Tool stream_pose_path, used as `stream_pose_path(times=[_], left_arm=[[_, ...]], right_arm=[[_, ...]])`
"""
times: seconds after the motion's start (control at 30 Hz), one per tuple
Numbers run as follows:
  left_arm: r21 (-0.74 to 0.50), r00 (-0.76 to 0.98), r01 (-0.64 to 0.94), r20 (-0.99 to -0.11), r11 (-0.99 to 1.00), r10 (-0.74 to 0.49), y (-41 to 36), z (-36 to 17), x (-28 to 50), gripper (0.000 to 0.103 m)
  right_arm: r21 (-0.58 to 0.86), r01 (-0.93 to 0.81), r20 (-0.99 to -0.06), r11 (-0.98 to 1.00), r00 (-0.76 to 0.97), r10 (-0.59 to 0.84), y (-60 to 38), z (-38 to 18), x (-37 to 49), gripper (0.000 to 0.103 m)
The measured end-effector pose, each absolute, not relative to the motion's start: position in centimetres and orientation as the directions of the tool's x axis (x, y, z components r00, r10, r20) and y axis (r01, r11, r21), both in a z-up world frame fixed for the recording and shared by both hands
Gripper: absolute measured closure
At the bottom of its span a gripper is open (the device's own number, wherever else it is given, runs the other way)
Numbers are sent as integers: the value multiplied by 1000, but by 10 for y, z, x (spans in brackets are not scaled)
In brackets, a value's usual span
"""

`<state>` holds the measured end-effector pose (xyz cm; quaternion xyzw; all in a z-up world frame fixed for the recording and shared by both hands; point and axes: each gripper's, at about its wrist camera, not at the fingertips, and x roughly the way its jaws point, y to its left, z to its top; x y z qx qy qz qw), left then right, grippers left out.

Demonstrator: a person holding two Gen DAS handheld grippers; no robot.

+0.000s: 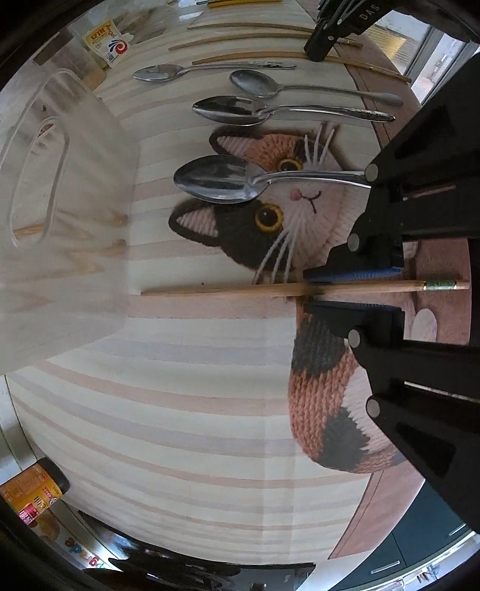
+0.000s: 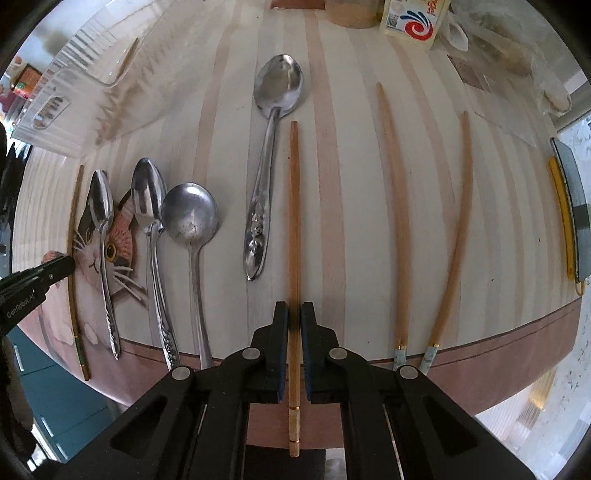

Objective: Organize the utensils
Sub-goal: 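Close the left tool on a wooden chopstick while the right tool grasps another chopstick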

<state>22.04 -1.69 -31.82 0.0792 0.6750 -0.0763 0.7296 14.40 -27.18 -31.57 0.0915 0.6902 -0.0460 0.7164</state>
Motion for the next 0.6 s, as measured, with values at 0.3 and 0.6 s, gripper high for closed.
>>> stream_pose_path(times=[0.3,0.6], left_arm=[[5,83,208,-996,978,-13,6,-309,219,98],[24,85,238,-996,971,4,0,-309,221,98]], right_arm=[[36,164,-999,986,-6,38,-272,-316,162,96],[-6,149,-1000,989,-23,-3,-261,-317,161,96]])
